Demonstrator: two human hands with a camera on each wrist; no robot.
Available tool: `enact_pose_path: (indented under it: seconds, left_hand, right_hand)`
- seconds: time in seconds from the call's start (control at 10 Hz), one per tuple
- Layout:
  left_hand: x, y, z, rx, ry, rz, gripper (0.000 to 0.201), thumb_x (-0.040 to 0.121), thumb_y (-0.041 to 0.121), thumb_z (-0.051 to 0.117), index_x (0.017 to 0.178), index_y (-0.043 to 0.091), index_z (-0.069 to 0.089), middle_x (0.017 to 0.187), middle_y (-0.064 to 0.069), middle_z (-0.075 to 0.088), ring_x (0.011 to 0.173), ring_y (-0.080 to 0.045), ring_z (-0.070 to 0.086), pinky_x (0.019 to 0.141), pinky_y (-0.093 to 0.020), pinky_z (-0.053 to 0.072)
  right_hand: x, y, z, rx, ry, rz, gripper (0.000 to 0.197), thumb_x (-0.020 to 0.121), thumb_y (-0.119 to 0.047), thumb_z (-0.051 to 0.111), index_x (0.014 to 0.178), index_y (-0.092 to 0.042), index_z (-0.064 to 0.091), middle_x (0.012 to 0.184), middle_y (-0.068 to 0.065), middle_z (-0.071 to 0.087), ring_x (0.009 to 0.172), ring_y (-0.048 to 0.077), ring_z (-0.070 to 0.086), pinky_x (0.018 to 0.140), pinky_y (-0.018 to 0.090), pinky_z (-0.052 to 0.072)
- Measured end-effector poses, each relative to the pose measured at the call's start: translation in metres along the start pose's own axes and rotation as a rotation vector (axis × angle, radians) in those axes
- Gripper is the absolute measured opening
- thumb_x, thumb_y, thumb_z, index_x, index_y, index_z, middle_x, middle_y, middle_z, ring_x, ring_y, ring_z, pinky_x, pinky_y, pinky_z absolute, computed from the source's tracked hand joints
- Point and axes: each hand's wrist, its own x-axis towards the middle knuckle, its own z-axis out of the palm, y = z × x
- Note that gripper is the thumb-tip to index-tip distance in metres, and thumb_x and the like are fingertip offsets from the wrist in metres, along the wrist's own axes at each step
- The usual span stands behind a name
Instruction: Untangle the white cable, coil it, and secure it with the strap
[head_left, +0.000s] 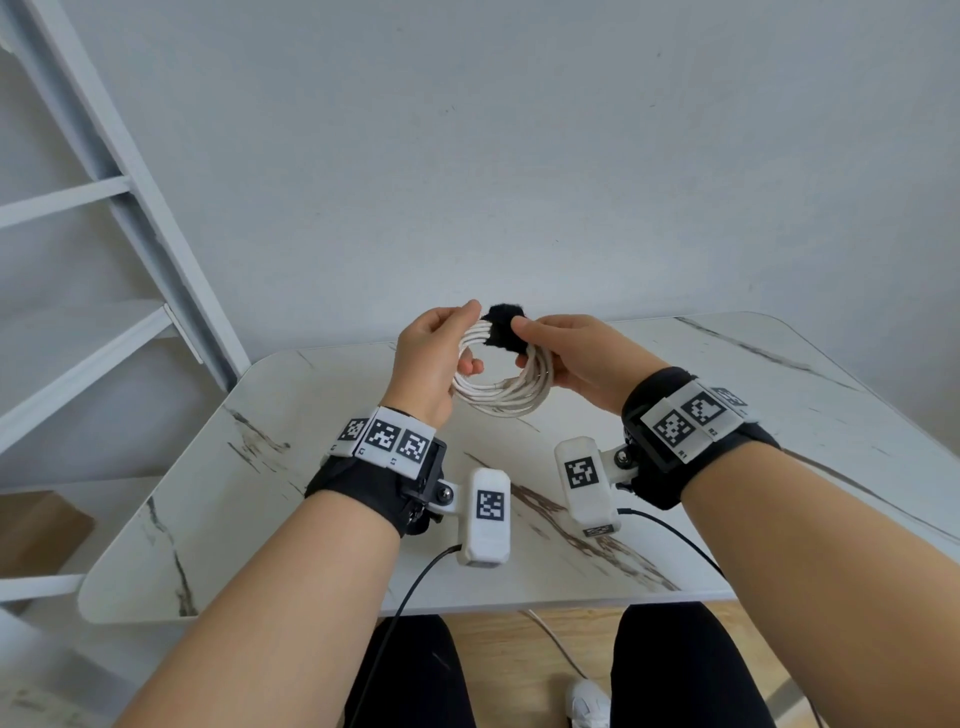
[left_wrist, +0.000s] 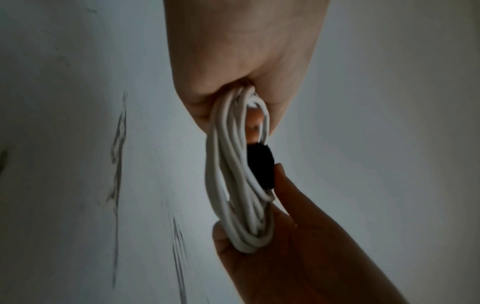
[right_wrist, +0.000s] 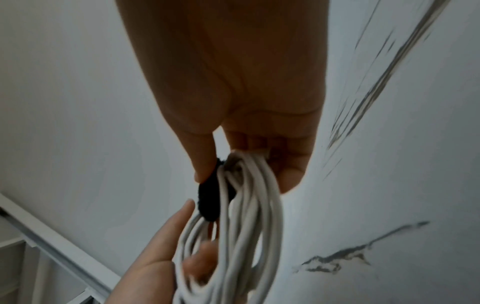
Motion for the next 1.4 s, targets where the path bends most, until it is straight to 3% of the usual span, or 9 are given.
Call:
enact_pose_path:
  seconds: [0.1, 0.2, 0.3, 0.5, 0.7, 0.8, 1.0, 1.2, 1.4]
  left_hand:
    - [-0.001, 0.001, -0.003, 0.163, -0.121, -0.042, 0.03, 0.084, 0.037, 0.071, 0.099, 0.012, 0.065, 0.09, -0.005, 0.071, 0.061, -0.02, 0.066, 0.071, -0.035, 0.052]
    - [0.0, -0.001, -0.008, 0.386, -0.193, -0.05, 0.027, 0.082, 0.019, 0.072, 0.108, 0.015, 0.068, 0.091, -0.006, 0.072, 0.08, -0.019, 0.067, 0.079, -0.033, 0.053]
    - [0.003, -0.006, -0.01, 0.44, -0.193, -0.07, 0.026, 0.08, 0.006, 0.073, 0.105, 0.007, 0.069, 0.089, -0.012, 0.07, 0.075, -0.02, 0.066, 0.074, -0.031, 0.056]
    - [0.013, -0.017, -0.005, 0.361, -0.057, -0.126, 0.008, 0.08, 0.001, 0.073, 0.077, 0.002, 0.065, 0.079, -0.013, 0.065, 0.063, -0.019, 0.062, 0.055, -0.023, 0.059]
    - [0.029, -0.028, 0.003, 0.217, 0.05, -0.258, 0.032, 0.077, 0.0, 0.077, 0.103, -0.012, 0.063, 0.088, -0.018, 0.066, 0.065, -0.021, 0.067, 0.061, -0.031, 0.062]
    - [0.033, -0.03, 0.006, 0.216, 0.028, -0.29, 0.027, 0.08, -0.002, 0.074, 0.103, -0.011, 0.063, 0.09, -0.018, 0.063, 0.067, -0.022, 0.064, 0.057, -0.031, 0.061]
    - [0.042, -0.036, 0.012, 0.383, 0.029, -0.297, 0.035, 0.078, 0.004, 0.077, 0.106, -0.013, 0.063, 0.086, -0.02, 0.063, 0.059, -0.028, 0.06, 0.073, -0.042, 0.058]
    - [0.045, -0.036, 0.014, 0.523, 0.005, -0.294, 0.026, 0.079, 0.005, 0.074, 0.099, -0.008, 0.064, 0.089, -0.022, 0.067, 0.072, -0.031, 0.065, 0.084, -0.047, 0.058]
    - [0.044, -0.035, 0.015, 0.481, -0.032, -0.305, 0.019, 0.087, 0.01, 0.066, 0.099, 0.001, 0.055, 0.085, -0.01, 0.054, 0.077, -0.028, 0.059, 0.083, -0.043, 0.058]
  right_hand:
    - [0.005, 0.0, 0.0, -0.044, 0.105, -0.026, 0.054, 0.09, -0.035, 0.066, 0.11, 0.016, 0.061, 0.074, 0.008, 0.056, 0.072, 0.021, 0.053, 0.075, 0.029, 0.047]
    - [0.008, 0.002, -0.002, -0.067, 0.174, -0.021, 0.05, 0.087, -0.037, 0.069, 0.104, 0.01, 0.065, 0.075, 0.008, 0.062, 0.076, 0.024, 0.055, 0.077, 0.035, 0.048]
    - [0.011, 0.006, -0.003, -0.095, 0.195, 0.013, 0.04, 0.087, -0.04, 0.069, 0.101, -0.002, 0.066, 0.086, 0.011, 0.067, 0.078, 0.022, 0.063, 0.091, 0.041, 0.053]
    - [0.016, 0.014, -0.005, -0.171, 0.214, 0.177, 0.05, 0.086, -0.043, 0.067, 0.114, -0.003, 0.06, 0.108, 0.013, 0.066, 0.093, 0.026, 0.067, 0.078, 0.04, 0.061]
    - [0.022, 0.013, 0.003, -0.114, 0.201, 0.211, 0.057, 0.089, -0.007, 0.066, 0.139, -0.002, 0.04, 0.114, 0.02, 0.063, 0.081, 0.028, 0.067, 0.073, 0.037, 0.06]
    - [0.034, 0.013, 0.004, -0.169, 0.22, 0.23, 0.062, 0.087, 0.006, 0.064, 0.143, -0.001, 0.037, 0.112, 0.025, 0.064, 0.088, 0.032, 0.069, 0.082, 0.039, 0.059]
    - [0.054, 0.017, -0.001, -0.276, 0.259, 0.246, 0.058, 0.088, 0.007, 0.061, 0.142, -0.005, 0.043, 0.118, 0.023, 0.064, 0.102, 0.033, 0.068, 0.091, 0.04, 0.056]
    - [0.061, 0.027, -0.006, -0.37, 0.232, 0.275, 0.049, 0.087, 0.007, 0.058, 0.135, 0.003, 0.047, 0.127, 0.025, 0.059, 0.113, 0.037, 0.062, 0.094, 0.046, 0.054]
    - [0.063, 0.032, -0.013, -0.434, 0.283, 0.157, 0.061, 0.088, 0.004, 0.057, 0.146, -0.009, 0.04, 0.132, 0.016, 0.056, 0.088, 0.023, 0.056, 0.079, 0.031, 0.046]
